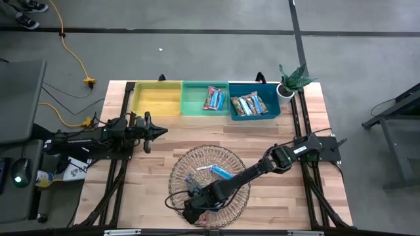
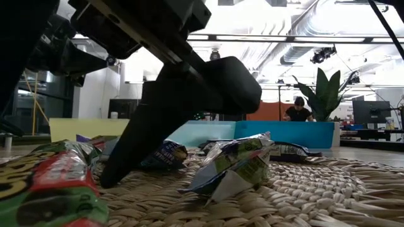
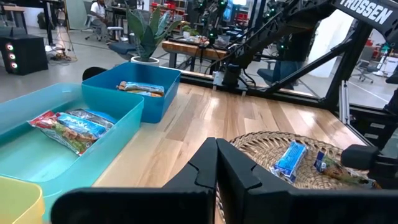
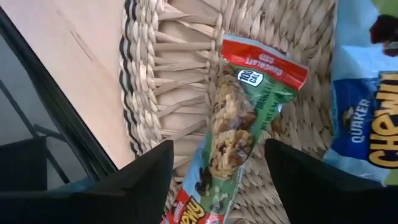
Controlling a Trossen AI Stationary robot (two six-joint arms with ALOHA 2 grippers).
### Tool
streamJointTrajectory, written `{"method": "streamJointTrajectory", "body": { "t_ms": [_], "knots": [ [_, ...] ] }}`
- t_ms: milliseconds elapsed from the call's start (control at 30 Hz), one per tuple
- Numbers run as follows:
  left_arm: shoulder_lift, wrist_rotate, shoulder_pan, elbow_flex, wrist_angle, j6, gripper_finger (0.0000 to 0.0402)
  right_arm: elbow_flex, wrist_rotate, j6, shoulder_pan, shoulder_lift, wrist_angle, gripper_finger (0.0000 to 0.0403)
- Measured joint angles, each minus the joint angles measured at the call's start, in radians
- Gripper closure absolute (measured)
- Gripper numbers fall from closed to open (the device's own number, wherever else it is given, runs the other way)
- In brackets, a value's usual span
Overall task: Pick and place Granola Bars by type
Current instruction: Put the red granola bar into the light green bin
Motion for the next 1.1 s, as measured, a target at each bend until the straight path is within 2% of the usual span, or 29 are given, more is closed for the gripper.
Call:
{"method": "streamJointTrajectory", "body": {
  "t_ms": [300, 933, 1100],
  "knots": [
    [0.0, 0.0, 0.0, 0.0, 0.0, 0.0, 0.0401, 0.002, -0.019, -0.01, -0.002, 0.012, 0.012, 0.0223],
    [0.0, 0.001, 0.0, 0.0, 0.0, 0.0, 0.0401, 0.006, -0.022, -0.026, -0.002, 0.017, 0.026, 0.0336],
    [0.0, 0.001, 0.0, 0.0, 0.0, 0.0, 0.0401, 0.006, -0.051, -0.041, -0.002, 0.017, 0.058, 0.037]
  ]
}}
